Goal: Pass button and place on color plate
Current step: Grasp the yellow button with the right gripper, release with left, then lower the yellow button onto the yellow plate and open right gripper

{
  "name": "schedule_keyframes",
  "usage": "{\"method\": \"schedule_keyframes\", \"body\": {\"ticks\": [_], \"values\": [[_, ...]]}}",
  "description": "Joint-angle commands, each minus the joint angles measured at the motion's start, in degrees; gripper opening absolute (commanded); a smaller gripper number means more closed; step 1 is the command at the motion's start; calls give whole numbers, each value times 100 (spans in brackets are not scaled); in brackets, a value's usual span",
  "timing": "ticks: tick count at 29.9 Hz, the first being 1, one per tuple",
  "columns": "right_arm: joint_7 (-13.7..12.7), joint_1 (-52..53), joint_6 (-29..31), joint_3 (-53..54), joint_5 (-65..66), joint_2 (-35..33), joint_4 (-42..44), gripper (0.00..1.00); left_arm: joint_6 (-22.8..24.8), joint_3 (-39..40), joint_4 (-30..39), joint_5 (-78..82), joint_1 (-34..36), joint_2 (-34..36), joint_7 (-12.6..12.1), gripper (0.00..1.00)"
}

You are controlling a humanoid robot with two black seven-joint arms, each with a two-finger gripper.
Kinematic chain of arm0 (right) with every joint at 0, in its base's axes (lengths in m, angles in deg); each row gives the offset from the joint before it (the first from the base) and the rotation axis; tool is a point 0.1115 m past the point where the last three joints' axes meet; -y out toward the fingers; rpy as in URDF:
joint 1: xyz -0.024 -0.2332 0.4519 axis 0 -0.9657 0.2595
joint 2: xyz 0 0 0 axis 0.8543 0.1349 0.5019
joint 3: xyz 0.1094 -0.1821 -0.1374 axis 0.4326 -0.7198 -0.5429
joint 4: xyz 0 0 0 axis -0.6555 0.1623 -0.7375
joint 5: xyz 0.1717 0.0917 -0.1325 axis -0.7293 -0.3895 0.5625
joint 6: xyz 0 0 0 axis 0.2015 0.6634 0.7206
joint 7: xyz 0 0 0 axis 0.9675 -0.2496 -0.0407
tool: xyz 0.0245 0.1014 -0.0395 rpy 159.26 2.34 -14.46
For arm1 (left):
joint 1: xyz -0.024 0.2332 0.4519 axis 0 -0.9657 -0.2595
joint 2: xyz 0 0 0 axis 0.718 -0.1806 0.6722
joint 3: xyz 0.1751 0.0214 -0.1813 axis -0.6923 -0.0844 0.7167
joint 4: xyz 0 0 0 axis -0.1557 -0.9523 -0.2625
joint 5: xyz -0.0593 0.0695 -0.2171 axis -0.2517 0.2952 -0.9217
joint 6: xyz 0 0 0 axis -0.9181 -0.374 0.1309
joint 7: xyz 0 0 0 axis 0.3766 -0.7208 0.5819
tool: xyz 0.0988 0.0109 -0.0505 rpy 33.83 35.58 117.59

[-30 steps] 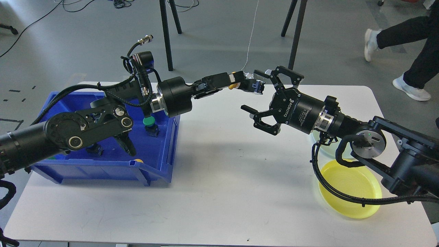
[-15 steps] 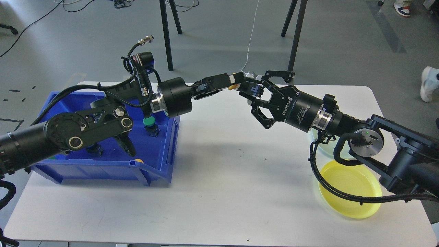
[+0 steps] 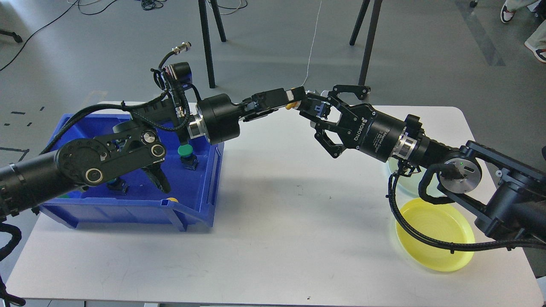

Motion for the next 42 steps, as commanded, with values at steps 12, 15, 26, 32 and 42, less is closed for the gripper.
{"method": "schedule_keyframes", "body": {"ticks": [12,15,26,32,42], "values": [[162,-3957,-1759,2598,393,-2094,-2087,1,-17,203,-209,-596,-105,757,0,95],[626,-4881,-2953,2775,806,-2718,-2564,1,-17,167,-209,-211,-96,1267,0,95],[769,-5666,-4829,2169,1019,-2923,-2547,26,-176,-816,-1648,3286,-87,2279,0,95],[769,-5630,-4856,2230,1001,-2571,-2538,86,-176,-949,-2371,3984,-184,2139,0,95],[725,-5630,-4557,3520,913,-2545,-2644,100,431,-1660,-2283,4160,-377,2086,0,95]]}}
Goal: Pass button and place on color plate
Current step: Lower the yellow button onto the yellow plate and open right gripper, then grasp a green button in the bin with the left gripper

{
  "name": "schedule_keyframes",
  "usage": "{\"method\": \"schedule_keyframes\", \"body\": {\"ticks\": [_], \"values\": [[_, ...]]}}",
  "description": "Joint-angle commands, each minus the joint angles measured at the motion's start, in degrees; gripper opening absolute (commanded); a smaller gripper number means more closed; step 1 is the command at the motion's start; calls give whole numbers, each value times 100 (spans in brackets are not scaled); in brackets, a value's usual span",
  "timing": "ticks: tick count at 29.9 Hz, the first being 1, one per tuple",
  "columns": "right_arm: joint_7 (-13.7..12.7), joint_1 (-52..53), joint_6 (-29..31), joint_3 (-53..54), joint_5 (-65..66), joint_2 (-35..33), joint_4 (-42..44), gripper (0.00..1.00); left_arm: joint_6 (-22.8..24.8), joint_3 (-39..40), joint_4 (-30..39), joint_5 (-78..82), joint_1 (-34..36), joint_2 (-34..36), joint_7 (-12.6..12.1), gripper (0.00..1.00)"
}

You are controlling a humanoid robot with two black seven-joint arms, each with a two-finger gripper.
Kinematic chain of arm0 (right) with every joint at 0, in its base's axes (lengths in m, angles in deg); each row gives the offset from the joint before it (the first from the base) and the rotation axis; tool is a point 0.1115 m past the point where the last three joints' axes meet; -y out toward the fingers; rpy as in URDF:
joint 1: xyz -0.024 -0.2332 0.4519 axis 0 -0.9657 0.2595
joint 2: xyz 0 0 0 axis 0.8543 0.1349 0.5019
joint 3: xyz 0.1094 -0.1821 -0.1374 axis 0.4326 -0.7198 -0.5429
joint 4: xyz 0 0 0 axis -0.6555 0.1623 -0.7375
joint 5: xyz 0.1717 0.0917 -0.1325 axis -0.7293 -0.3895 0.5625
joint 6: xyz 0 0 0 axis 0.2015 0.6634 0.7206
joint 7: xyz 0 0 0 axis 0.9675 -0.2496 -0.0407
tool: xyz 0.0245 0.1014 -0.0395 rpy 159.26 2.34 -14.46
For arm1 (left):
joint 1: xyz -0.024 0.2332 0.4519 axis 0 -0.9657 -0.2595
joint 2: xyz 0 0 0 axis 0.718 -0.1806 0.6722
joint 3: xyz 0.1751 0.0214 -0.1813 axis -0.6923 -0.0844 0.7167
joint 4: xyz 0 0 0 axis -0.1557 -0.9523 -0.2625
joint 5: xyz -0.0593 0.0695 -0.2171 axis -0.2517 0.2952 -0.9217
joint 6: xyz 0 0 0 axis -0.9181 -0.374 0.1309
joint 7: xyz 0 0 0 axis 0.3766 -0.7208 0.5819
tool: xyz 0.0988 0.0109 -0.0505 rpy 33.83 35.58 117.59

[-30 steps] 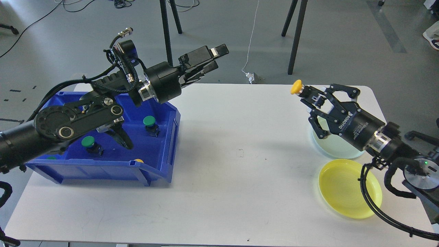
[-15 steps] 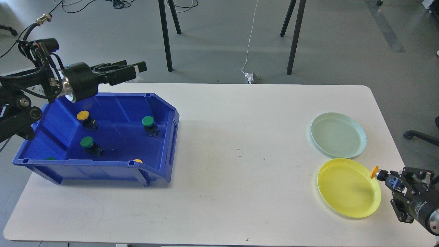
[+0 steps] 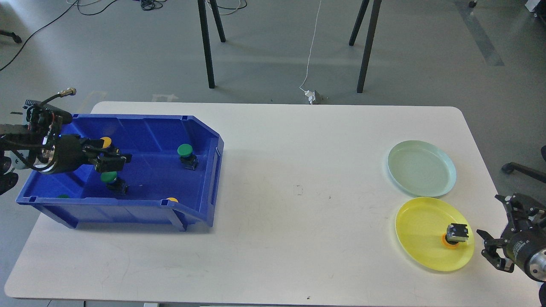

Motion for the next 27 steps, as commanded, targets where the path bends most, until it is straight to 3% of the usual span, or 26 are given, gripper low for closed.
{"method": "schedule_keyframes", "body": {"ticks": [1,17,27], "values": [[-35,8,201,743,-10,88,-38,100,162,-185,49,13,-10,-1,-2,95],[-61,158,518,1132,-10,571,-29,100,329,-361,-21,154,-19,-28,-2,95],[-52,131,545,1123,-10,571,-29,100,329,-388,-723,154,-45,-520,-2,95]]}}
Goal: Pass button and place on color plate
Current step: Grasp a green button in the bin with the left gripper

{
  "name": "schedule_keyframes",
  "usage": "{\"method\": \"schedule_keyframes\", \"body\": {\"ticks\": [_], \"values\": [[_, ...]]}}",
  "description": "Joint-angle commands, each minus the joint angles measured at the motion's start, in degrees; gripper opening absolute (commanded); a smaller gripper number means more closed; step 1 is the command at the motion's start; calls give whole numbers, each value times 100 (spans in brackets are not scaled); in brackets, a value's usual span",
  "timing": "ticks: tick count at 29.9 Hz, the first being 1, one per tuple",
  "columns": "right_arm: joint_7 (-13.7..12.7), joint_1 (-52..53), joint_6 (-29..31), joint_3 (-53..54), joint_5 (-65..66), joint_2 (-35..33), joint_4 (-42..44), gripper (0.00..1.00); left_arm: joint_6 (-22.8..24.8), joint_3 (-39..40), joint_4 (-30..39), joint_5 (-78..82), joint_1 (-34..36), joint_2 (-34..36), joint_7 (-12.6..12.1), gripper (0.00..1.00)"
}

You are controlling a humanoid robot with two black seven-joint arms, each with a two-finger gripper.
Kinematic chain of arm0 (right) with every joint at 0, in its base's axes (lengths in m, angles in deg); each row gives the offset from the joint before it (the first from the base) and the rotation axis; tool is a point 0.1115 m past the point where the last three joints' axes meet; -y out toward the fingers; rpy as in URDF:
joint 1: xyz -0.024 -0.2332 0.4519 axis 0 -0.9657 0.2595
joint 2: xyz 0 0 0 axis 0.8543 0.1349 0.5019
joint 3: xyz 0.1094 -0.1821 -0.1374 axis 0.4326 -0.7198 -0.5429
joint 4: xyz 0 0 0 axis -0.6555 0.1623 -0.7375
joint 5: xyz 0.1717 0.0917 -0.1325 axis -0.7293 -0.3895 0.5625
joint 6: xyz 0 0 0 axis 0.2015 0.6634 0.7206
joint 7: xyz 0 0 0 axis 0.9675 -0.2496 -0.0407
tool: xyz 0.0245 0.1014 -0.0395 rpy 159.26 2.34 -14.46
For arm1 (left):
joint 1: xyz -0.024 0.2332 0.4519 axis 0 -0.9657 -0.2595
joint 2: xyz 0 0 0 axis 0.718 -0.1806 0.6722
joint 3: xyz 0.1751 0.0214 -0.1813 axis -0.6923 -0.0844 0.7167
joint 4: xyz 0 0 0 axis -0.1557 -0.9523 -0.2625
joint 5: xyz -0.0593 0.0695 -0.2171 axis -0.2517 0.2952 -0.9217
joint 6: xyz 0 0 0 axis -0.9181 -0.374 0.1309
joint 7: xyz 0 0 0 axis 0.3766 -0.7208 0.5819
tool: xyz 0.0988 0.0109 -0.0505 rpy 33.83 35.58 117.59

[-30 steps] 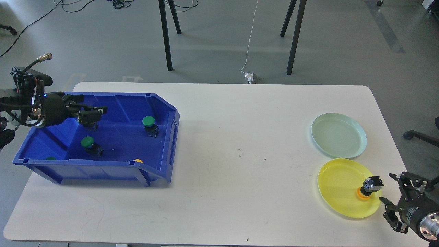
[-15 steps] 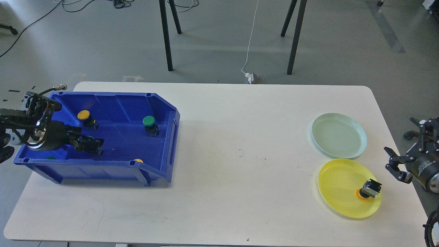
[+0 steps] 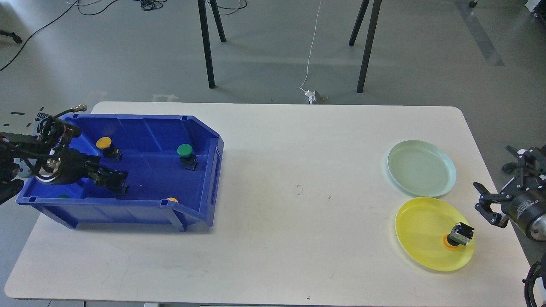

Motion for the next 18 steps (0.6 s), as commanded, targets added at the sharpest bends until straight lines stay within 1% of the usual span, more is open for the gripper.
{"method": "schedule_keyframes", "body": {"ticks": [1,6,13,15,18], "values": [[1,-13,0,-5,0,0,7,100,2,-18,-155,-7,-6,-124,0,95],[1,-22,0,-5,0,0,7,100,2,-18,-190,-7,-129,-177,0,93],[9,-48,0,-22,0,0,7,100,20,-26,-261,2,-182,-212,0,87],[9,-48,0,-22,0,0,7,100,20,-26,-287,2,-182,-221,0,85],[9,-57,0,-31,0,9,7,100,20,-26,-331,2,-173,-229,0,75]]}}
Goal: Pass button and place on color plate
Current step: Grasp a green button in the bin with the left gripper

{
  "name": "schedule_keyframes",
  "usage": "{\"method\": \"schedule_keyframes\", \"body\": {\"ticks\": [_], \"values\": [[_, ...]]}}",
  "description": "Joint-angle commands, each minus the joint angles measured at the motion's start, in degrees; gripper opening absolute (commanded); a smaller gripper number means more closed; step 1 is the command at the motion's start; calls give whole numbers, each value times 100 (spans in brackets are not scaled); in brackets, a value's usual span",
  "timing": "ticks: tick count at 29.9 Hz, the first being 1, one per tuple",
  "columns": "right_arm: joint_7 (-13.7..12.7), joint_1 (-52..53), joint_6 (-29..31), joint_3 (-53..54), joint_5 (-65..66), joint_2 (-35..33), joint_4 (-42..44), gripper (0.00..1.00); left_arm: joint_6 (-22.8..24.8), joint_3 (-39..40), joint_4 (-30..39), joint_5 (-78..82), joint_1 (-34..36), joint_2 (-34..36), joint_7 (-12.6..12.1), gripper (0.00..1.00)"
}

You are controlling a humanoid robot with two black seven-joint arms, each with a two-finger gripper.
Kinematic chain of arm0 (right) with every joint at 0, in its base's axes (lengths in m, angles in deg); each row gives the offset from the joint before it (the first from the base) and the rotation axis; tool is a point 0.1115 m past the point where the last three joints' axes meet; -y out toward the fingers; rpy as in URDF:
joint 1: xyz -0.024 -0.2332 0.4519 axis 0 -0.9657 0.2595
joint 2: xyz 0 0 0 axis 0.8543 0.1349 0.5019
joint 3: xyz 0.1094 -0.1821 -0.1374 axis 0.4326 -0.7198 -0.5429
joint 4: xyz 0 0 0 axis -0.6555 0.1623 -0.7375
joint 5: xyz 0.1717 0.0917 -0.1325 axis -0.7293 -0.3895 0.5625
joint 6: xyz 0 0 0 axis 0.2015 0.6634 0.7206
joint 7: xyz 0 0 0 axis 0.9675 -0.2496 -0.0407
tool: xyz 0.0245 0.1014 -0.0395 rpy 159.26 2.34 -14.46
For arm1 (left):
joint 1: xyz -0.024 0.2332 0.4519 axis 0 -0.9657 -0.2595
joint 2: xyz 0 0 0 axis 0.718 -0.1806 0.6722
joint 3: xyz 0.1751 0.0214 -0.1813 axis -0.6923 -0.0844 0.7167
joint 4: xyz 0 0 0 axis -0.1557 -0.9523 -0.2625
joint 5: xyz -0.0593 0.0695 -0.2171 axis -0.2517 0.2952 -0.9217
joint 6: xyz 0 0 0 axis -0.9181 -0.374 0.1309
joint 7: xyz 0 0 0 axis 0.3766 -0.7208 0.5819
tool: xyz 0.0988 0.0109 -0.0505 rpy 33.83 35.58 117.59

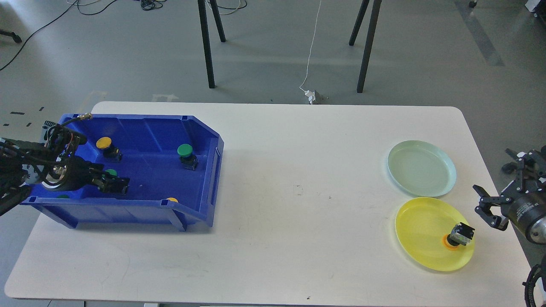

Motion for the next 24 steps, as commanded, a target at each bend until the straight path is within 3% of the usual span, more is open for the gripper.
{"method": "schedule_keyframes", "body": {"ticks": [1,4,6,9,17,21,24], "values": [[0,-7,0,-8,0,7,0,100,-8,0,-42,1,-2,-9,0,72],[0,-7,0,-8,0,7,9,100,-17,0,-50,10,-2,-9,0,63],[0,-16,0,-8,0,7,9,100,-26,-9,-59,106,-10,-1,0,36],[0,-25,0,-8,0,7,9,100,-34,-79,-51,396,-2,-1,0,8],[9,-25,-9,-8,0,7,9,100,-26,26,194,362,156,104,0,5],[26,-16,0,18,9,7,9,100,88,262,1124,151,735,736,0,5],[70,28,35,36,105,-10,-26,100,491,850,2274,-497,842,1386,0,6]]}}
